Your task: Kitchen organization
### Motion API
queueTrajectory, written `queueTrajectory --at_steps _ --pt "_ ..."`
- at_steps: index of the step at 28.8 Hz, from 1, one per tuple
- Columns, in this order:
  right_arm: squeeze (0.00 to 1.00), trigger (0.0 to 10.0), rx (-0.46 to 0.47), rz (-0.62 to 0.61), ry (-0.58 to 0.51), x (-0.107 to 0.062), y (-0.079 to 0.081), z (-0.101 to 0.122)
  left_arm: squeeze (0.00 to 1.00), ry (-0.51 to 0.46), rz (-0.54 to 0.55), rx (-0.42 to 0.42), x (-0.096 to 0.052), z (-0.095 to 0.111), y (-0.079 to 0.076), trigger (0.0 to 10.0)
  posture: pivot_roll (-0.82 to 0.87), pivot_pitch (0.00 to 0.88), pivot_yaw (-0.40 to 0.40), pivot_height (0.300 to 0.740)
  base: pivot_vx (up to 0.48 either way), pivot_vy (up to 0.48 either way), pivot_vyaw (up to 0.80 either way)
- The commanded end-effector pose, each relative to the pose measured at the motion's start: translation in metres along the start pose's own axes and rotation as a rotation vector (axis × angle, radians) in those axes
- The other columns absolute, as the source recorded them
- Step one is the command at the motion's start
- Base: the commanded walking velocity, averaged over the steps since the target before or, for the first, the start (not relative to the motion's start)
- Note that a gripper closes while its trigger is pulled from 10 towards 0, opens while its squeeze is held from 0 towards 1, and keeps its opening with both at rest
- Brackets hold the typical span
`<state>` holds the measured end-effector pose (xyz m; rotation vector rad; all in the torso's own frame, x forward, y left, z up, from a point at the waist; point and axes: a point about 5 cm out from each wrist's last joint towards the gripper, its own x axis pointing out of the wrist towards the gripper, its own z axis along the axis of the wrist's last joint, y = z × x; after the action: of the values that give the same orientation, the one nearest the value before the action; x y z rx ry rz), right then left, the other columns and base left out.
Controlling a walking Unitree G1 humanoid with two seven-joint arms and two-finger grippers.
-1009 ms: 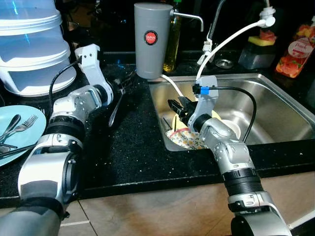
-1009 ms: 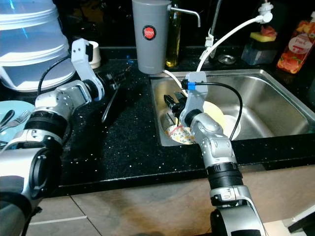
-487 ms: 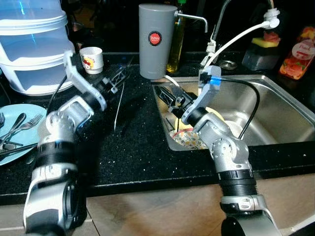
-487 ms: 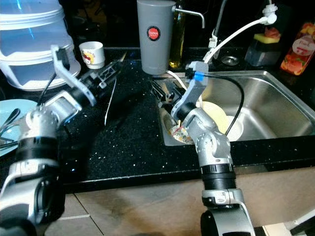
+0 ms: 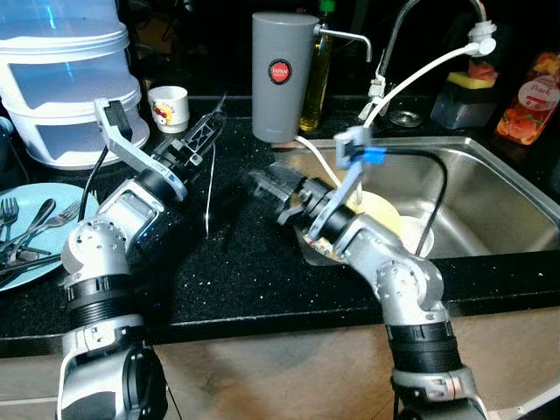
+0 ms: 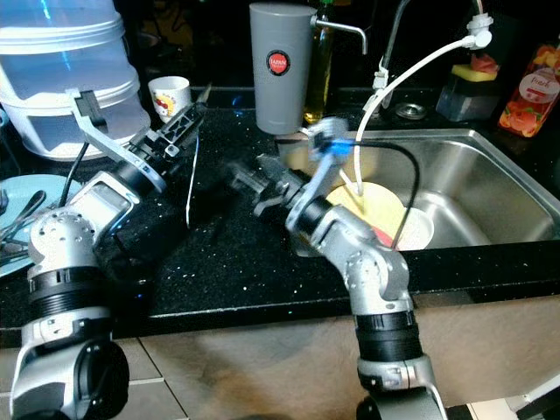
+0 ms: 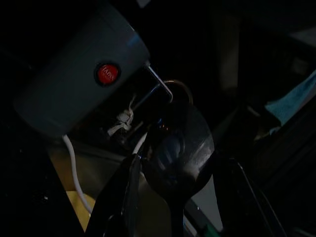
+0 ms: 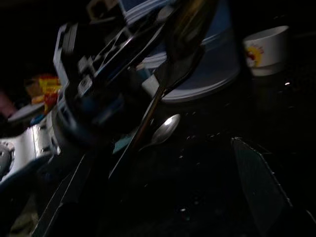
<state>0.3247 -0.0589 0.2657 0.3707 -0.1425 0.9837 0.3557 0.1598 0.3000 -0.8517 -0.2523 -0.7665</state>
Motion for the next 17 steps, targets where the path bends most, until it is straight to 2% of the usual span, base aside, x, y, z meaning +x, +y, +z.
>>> queueTrajectory --at_steps 1,4,6,17 --pt "0.0 10.0 -0.008 0.011 0.034 -0.002 0.004 -0.004 0.0 -0.006 -0.006 -0.016 -0.002 -0.003 -0.003 0.0 0.09 0.083 0.017 0.74 0.0 0.0 0.0" --pt "0.0 10.0 0.008 0.022 0.035 -0.001 0.007 -0.004 0.0 0.003 -0.009 -0.02 -0.002 -0.007 -0.005 0.0 0.09 0.079 0.019 0.74 0.0 0.0 0.0" --pt "0.0 10.0 0.057 0.046 0.018 0.0 0.013 -0.002 0.0 0.032 -0.007 -0.014 0.0 -0.018 -0.008 0.0 0.08 0.074 0.019 0.74 0.0 0.0 0.0" --pt "0.0 10.0 0.068 0.08 0.046 0.001 0.022 -0.007 0.0 0.054 -0.006 -0.02 0.003 -0.028 -0.012 0.0 0.08 0.071 0.021 0.74 0.0 0.0 0.0"
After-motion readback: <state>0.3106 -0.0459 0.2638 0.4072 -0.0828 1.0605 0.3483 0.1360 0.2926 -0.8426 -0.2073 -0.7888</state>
